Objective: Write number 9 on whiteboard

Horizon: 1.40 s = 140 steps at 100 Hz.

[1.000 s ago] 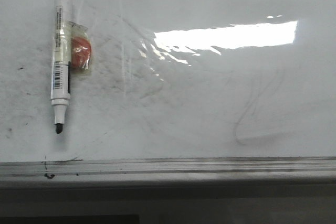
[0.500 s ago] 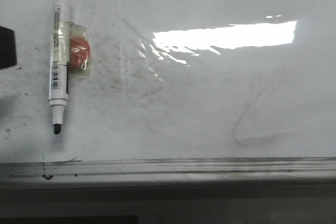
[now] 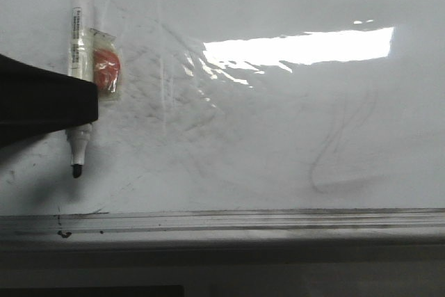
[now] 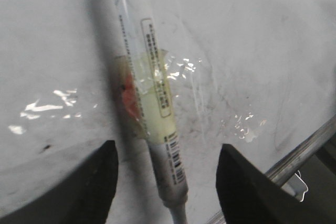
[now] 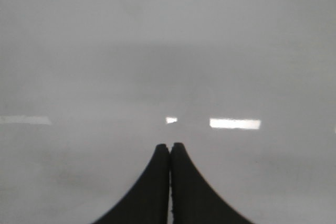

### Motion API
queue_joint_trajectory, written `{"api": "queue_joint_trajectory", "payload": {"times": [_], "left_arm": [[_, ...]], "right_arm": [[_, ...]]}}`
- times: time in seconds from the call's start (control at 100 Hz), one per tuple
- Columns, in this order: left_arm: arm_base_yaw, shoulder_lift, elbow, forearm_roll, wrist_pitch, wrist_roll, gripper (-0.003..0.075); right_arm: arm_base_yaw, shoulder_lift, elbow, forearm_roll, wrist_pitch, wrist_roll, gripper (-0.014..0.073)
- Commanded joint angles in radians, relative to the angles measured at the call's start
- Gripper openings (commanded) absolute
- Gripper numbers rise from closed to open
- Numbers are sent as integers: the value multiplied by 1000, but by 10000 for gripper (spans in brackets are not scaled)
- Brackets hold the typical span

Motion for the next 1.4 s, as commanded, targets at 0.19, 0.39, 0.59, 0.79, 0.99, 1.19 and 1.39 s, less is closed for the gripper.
{"api": "queue_joint_trajectory", "payload": {"times": [0.19, 0.39, 0.59, 0.79, 0.99, 1.19, 1.39], "left_arm": [[1, 77, -30, -31, -113, -11, 384], [1, 99, -30, -73, -109, -11, 138], [-1, 99, -30, -64, -109, -11, -20], [-1, 97, -30, 125, -118, -11, -20], [-3, 75, -30, 404, -209, 6, -20], [-1, 66, -31, 615, -215, 45, -20], [-1, 66, -31, 681, -217, 47, -20]], "right_arm": [[24, 17, -34, 18, -64, -3, -63], [85, 19, -34, 23, -37, -3, -63], [304, 90, -76, 23, 8, -3, -63], [520, 291, -173, 26, -17, -19, -34], [767, 496, -340, 26, -20, -12, 267], [946, 660, -480, 26, -21, -12, 313], [980, 762, -557, 32, -18, -12, 313]]}}
